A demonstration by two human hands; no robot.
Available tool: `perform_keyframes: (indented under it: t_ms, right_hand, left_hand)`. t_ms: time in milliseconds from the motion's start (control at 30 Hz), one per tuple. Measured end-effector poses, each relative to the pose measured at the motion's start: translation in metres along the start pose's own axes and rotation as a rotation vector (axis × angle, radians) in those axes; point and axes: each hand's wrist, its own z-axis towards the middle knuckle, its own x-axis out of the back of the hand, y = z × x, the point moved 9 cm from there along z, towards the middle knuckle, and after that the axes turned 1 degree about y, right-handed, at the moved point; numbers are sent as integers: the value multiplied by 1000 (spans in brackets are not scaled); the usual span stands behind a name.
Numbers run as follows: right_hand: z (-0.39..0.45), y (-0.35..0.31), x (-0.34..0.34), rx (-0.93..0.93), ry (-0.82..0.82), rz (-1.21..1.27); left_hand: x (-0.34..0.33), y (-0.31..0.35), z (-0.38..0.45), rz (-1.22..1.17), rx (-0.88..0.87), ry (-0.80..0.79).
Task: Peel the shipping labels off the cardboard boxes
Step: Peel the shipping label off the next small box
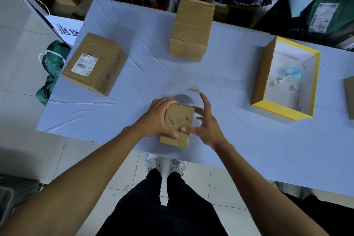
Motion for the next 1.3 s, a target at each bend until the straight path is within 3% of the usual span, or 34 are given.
perform_keyframes:
  t_ms: [167, 367, 533, 700, 833, 967, 1133, 1233, 1300]
  right_hand:
    - [7, -1, 10, -15, 162, -22]
    - [15, -5, 22, 38, 332, -158]
    - [-2, 5, 10, 25, 91, 1]
    - [5, 4, 19, 16, 247, 43]
    - [2, 4, 14, 34, 178, 15]
    - [8, -3, 19, 61, 256, -36]
    - [9, -2, 12, 54, 190, -80]
    - [15, -6, 20, 82, 303, -171]
    - [15, -4, 18, 63, 239, -141]
  left_hand:
    - [12, 6, 9, -81, -16, 105]
    - [11, 1, 18, -248, 88, 203]
    - [13, 3, 18, -272, 103, 222]
    - [11, 6, 18, -260, 108, 214]
    - [10, 3, 17, -257, 115, 224]
    - [12, 4, 18, -251, 104, 221]
    - [13, 5, 17, -257, 102, 218]
    - [14, 8, 18, -244, 96, 218]
    - [13, 7, 19, -246, 106, 212]
